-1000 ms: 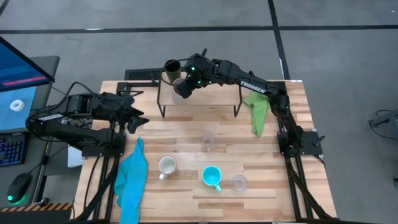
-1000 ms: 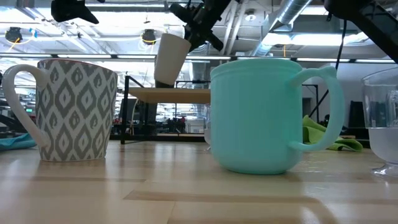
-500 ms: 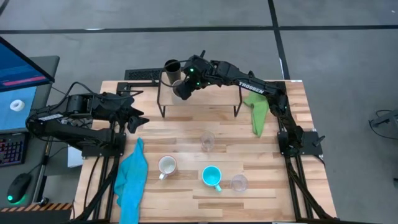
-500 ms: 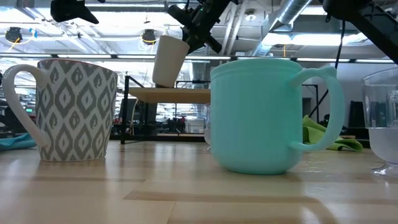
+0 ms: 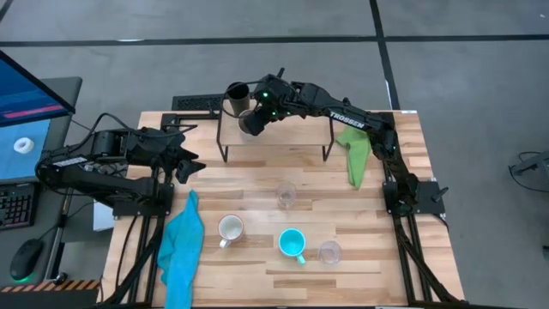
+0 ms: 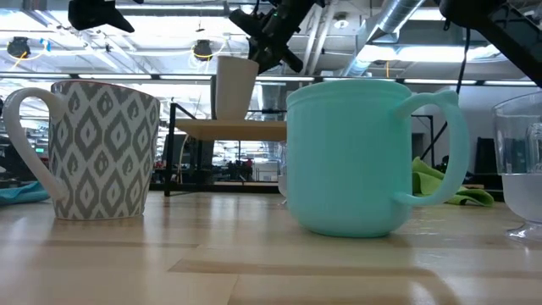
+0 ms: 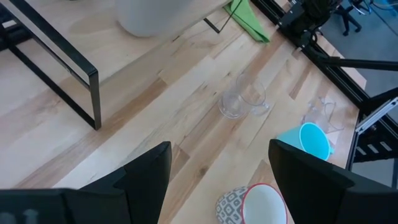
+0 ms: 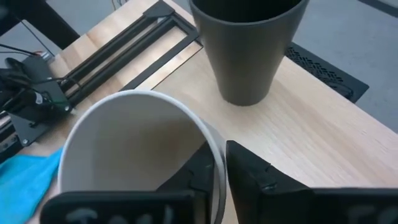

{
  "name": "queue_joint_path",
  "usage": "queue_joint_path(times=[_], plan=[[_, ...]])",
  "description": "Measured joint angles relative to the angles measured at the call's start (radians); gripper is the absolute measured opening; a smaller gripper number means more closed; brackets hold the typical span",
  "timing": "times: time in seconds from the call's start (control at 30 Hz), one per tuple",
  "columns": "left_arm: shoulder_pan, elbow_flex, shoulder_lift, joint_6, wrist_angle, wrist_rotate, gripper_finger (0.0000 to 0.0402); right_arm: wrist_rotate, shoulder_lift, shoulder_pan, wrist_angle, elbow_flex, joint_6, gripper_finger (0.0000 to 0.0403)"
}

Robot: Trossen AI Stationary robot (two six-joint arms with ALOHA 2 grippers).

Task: Stack small to large cups/mugs on shelf
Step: Put the white cup on the shelf

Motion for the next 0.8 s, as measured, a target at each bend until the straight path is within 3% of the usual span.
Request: queue_joint_path(times=[0.53, 0.8], plan=[[0.0, 0.0, 0.0, -0.005, 0.0, 0.0, 0.0261, -0.008, 0.0, -0.014, 0.037, 0.0, -0.009, 0.0071], [0.0, 0.0, 0.0, -0.005, 0.0, 0.0, 0.0261, -0.008, 0.0, -0.014, 0.04, 0.0, -0.012, 0.0135]])
